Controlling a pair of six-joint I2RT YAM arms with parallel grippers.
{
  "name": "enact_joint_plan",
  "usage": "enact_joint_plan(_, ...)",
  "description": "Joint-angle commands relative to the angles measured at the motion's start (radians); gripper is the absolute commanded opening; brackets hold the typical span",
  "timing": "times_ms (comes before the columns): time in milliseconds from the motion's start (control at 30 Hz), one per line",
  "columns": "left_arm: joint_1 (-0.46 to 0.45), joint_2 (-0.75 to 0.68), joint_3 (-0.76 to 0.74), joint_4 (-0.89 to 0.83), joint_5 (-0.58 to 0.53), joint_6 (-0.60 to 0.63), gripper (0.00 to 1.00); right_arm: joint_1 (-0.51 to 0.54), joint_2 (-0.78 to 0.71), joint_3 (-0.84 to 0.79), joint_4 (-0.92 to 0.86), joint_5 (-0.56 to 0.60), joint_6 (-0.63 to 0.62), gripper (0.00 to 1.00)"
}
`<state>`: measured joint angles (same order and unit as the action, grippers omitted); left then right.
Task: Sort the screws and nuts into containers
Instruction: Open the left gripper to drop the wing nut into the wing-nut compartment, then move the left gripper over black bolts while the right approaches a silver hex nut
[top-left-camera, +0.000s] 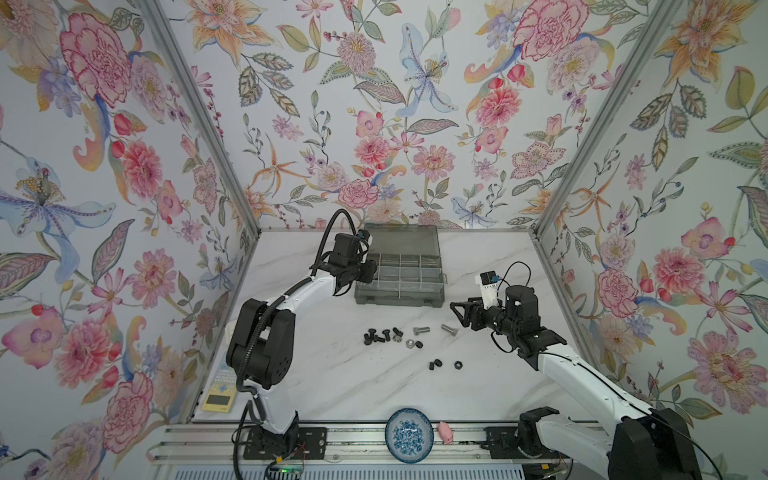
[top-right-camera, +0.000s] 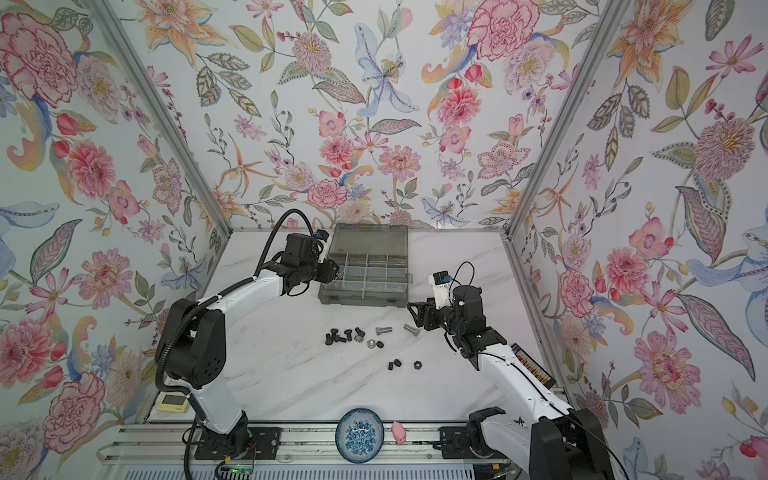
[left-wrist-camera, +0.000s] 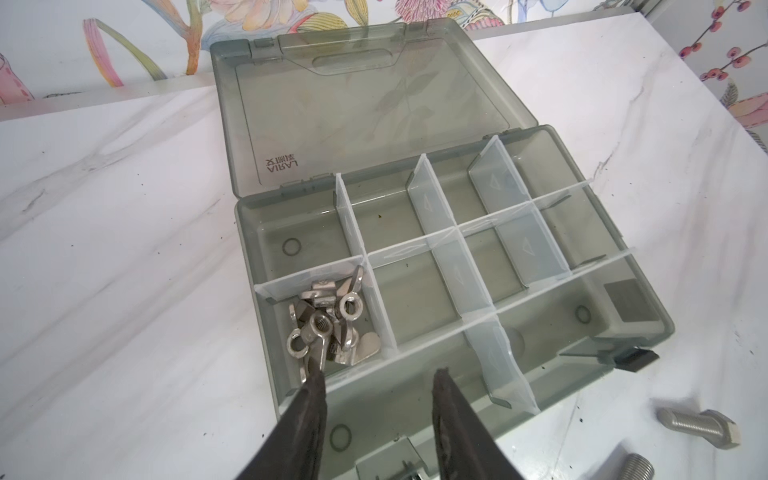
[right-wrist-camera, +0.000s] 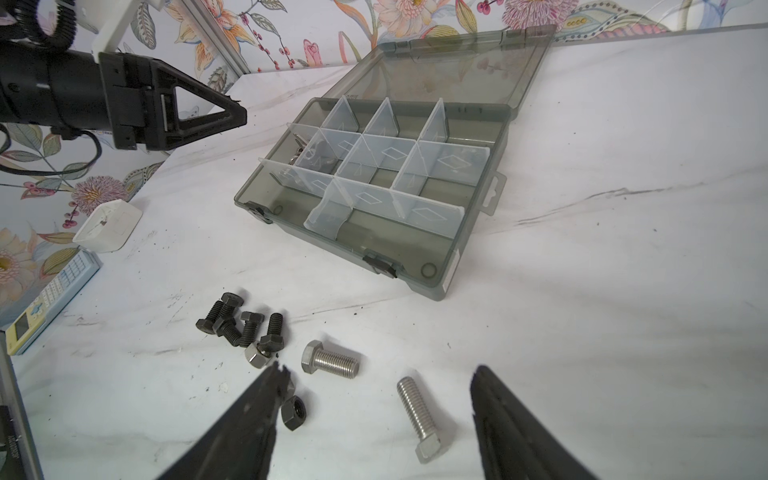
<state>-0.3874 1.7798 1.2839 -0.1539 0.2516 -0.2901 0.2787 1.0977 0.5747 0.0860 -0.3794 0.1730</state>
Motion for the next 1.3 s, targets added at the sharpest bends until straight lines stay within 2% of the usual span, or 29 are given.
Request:
enact_joint_plan(0,-0.009,-0.043,-0.057,-0.003,0.004,-0.024,0.46,-0.004,0.020,0.017,-0.022,-0.018,-0.014,0.73)
enact_joint_plan(200,-0.009,-0.102,-0.169,0.027,0.045,-0.075,0.49,0.018,0.064,0.034,-0.042,-0.029,-0.048,0.73)
enact_joint_plan(433,-0.014,-0.169,-0.309,0.116,0.135,-0.150,0.50,0.103,0.131,0.076,-0.066,0.012,-0.102,0.74)
enact_joint_plan(767,-0.140,-0.197,-0.349,0.059,0.120,-0.114,0.57,0.216,0.242,0.141,-0.086,0.044,-0.169,0.74)
enact_joint_plan(967,-0.139,-0.208,-0.421,0.088,0.130,-0.152,0.60,0.292,0.316,0.182,-0.086,0.028,-0.192,0.74)
enact_joint_plan(1267,-0.096,-0.314,-0.495,0.086,0.117,-0.171,0.63,0.362,0.445,0.263,-0.125,-0.011,-0.226,0.73)
